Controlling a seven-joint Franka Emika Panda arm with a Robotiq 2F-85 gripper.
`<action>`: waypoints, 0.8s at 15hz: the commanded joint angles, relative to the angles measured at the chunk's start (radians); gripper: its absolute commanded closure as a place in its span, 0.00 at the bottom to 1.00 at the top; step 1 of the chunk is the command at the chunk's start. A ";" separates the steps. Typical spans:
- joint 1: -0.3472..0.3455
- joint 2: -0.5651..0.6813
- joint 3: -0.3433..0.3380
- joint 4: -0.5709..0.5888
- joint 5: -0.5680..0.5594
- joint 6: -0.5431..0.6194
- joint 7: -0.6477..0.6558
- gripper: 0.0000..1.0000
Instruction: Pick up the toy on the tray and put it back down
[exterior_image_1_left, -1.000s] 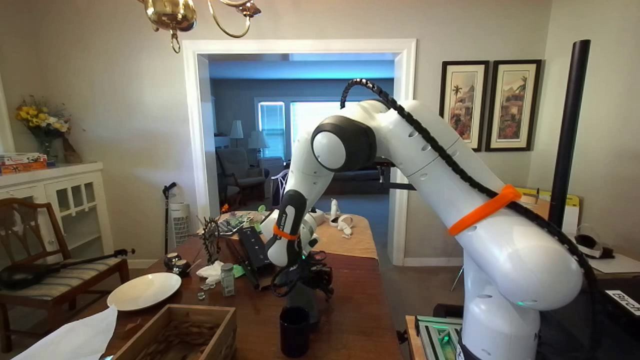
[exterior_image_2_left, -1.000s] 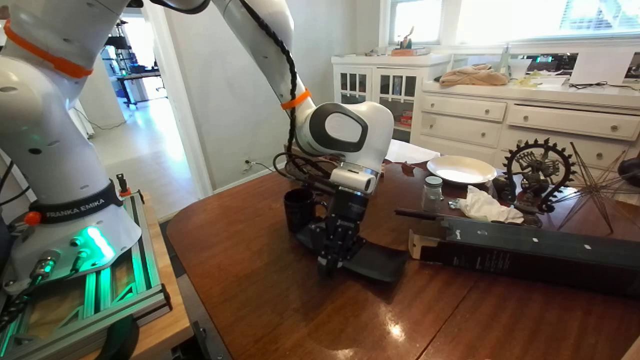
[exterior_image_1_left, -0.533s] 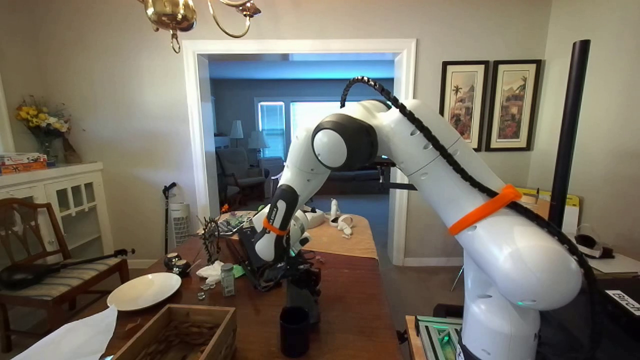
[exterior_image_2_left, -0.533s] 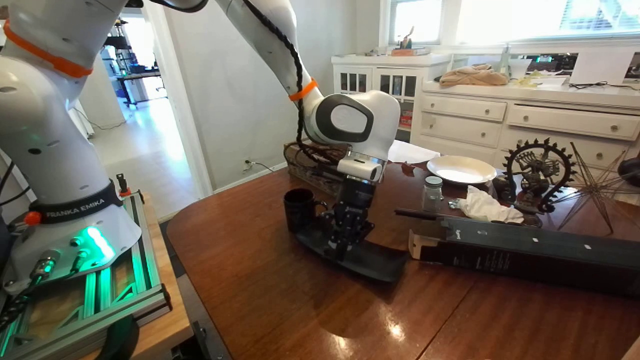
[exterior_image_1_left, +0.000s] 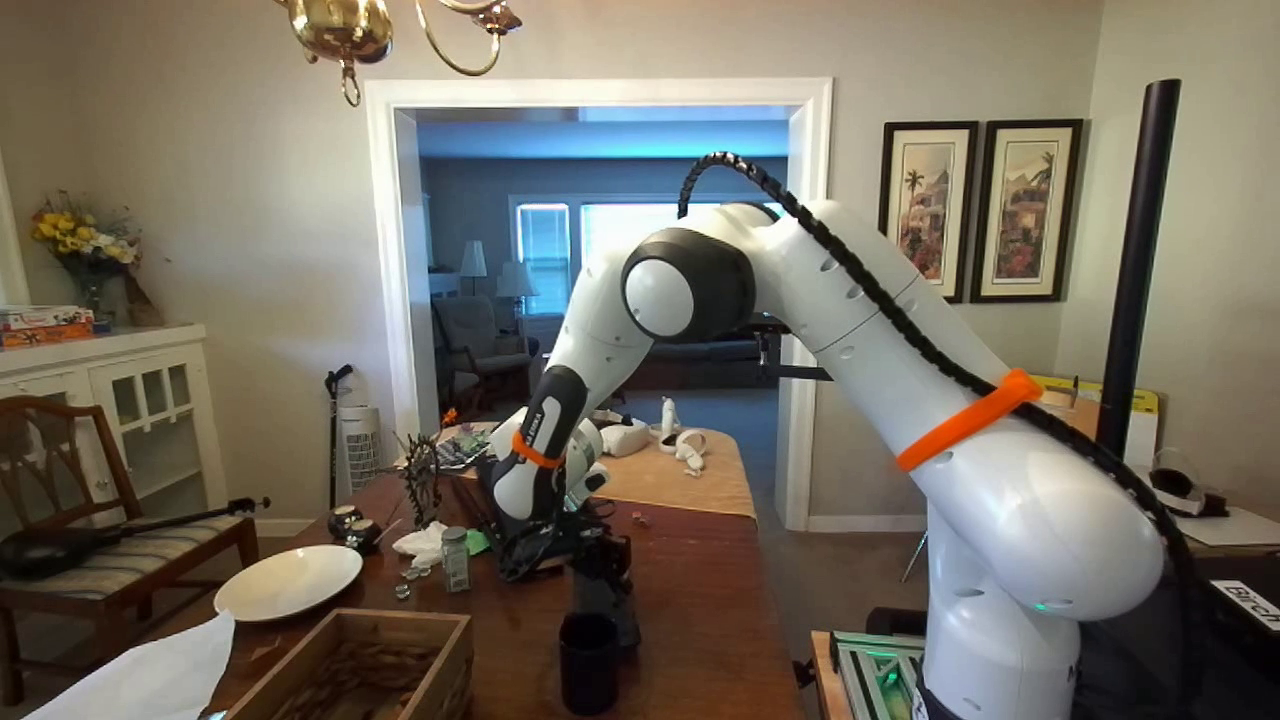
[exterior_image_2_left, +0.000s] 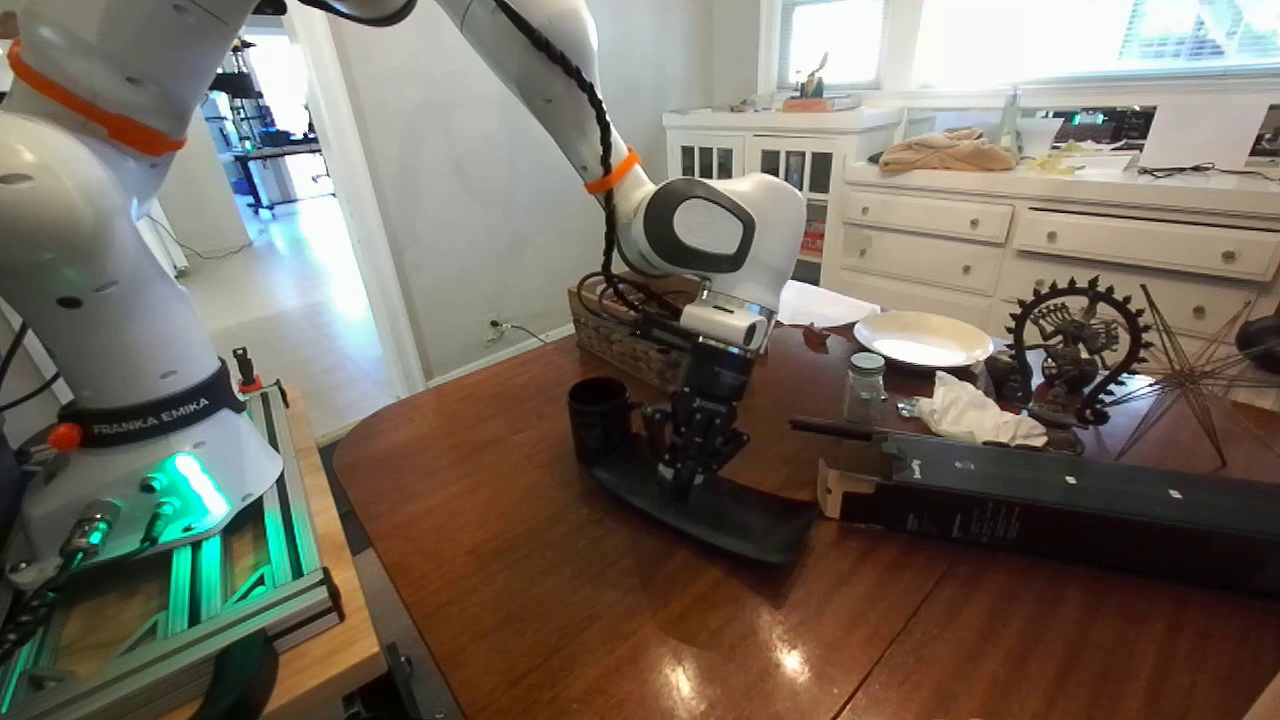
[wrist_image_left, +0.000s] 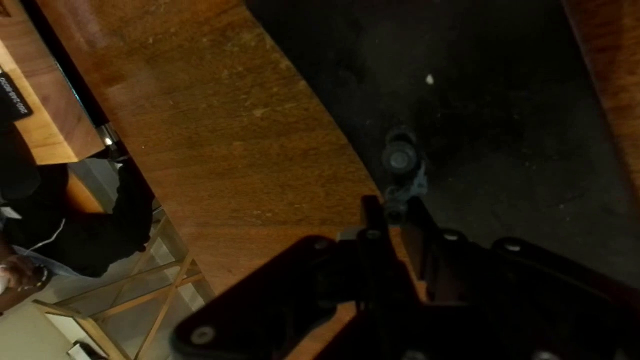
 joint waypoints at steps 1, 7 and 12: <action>-0.001 0.028 0.011 0.038 0.000 -0.056 0.024 0.60; 0.003 0.034 0.014 0.049 -0.002 -0.068 0.035 0.20; 0.009 -0.004 0.009 0.004 -0.004 0.042 0.076 0.00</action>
